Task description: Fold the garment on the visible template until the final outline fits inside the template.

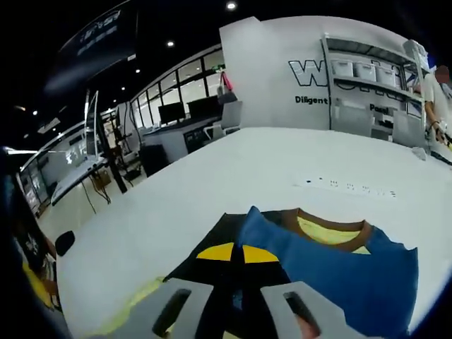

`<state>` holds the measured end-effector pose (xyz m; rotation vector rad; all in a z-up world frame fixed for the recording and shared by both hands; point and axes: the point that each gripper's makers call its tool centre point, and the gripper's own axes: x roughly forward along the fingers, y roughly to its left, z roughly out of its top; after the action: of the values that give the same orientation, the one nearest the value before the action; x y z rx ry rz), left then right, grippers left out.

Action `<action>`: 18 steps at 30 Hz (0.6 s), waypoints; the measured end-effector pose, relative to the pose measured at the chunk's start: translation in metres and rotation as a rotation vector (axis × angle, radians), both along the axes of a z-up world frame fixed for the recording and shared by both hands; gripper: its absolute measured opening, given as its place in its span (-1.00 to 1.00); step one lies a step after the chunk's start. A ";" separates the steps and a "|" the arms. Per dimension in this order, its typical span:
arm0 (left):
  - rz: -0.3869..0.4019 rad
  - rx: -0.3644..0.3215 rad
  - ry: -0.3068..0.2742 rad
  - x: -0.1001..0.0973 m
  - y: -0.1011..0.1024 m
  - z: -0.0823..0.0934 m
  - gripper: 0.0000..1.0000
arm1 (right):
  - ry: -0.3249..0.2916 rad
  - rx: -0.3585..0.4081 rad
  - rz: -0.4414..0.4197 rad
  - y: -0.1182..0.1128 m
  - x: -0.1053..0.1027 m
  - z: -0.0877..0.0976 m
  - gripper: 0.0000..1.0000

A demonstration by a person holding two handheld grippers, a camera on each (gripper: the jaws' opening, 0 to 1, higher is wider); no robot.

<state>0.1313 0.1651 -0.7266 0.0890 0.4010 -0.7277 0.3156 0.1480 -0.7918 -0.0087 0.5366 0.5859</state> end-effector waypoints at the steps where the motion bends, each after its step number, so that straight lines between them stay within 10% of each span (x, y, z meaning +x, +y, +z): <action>1: -0.007 0.006 -0.003 0.000 0.000 0.000 -0.47 | 0.003 -0.007 0.002 0.001 0.001 -0.004 -1.00; 18: -0.007 0.044 0.022 -0.007 0.002 -0.014 -0.47 | 0.077 -0.065 0.071 0.019 -0.006 -0.039 -1.00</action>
<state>0.1242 0.1672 -0.7406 0.1236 0.4382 -0.7276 0.3101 0.1672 -0.8312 -0.0671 0.6324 0.6399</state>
